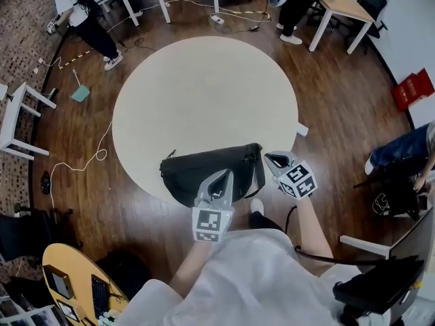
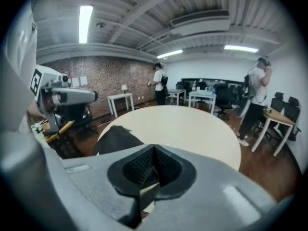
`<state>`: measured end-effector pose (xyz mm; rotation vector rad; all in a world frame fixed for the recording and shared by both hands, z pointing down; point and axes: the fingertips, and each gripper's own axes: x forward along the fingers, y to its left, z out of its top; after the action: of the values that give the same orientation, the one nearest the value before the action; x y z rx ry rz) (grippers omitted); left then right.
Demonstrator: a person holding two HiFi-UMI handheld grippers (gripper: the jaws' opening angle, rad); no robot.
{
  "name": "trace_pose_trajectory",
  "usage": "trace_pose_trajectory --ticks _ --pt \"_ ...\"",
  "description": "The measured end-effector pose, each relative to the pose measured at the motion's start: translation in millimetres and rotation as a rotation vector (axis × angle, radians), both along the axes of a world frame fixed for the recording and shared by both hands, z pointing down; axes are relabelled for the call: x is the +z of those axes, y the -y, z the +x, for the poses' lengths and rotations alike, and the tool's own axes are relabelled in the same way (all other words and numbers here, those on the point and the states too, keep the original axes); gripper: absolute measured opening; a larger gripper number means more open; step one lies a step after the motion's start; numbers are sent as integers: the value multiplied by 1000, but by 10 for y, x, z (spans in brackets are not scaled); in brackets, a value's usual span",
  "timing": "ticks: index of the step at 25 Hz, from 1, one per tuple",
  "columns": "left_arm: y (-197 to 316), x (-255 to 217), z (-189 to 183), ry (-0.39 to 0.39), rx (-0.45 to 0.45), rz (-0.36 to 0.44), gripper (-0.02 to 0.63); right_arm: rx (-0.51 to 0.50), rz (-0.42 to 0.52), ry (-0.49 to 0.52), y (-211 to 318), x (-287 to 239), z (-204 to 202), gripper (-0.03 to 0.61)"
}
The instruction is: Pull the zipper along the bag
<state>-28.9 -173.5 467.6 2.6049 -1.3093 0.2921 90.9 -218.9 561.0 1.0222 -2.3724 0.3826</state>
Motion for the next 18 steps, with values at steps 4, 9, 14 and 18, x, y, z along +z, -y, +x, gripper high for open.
trace_pose_trajectory --ticks 4,9,14,18 --pt "93 341 302 20 -15 -111 15 -195 -161 -113 392 675 4 -9" --pt "240 708 560 37 -70 -218 15 -458 -311 -303 636 1397 -86 -9" --pt "291 1107 763 -63 -152 -391 15 -583 -374 -387 647 1814 -129 -9" --pt "322 1426 852 -132 -220 -518 15 -687 -391 -425 660 1944 -283 -9"
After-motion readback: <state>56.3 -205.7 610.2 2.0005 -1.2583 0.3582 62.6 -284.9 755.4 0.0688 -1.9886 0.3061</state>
